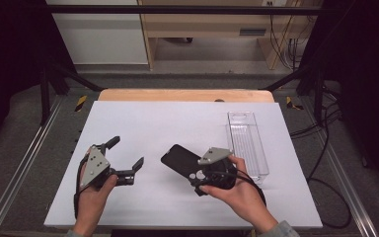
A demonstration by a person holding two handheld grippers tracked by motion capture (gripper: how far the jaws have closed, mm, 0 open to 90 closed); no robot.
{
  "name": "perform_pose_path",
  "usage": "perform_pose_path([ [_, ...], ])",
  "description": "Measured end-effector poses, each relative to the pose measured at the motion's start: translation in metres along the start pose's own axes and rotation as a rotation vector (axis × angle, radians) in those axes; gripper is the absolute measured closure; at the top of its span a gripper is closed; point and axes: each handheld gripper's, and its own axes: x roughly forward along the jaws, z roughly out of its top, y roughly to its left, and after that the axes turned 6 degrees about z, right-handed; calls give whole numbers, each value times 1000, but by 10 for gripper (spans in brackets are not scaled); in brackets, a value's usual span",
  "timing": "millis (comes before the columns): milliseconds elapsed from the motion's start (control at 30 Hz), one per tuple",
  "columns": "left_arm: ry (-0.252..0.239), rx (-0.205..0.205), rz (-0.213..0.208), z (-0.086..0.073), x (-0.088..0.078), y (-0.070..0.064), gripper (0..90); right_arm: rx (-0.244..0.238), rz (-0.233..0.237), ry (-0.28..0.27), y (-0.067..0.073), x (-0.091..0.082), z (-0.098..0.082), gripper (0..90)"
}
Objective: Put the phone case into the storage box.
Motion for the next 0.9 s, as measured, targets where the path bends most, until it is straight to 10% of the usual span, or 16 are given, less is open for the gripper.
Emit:
perform_pose_path([
  [500, 38, 97, -120, -19, 8, -39, 24, -13, 15, 74, -24, 8, 46, 172],
  [900, 56, 240, -97, -19, 12, -63, 47, -21, 56, 88, -19, 5, 60, 172],
])
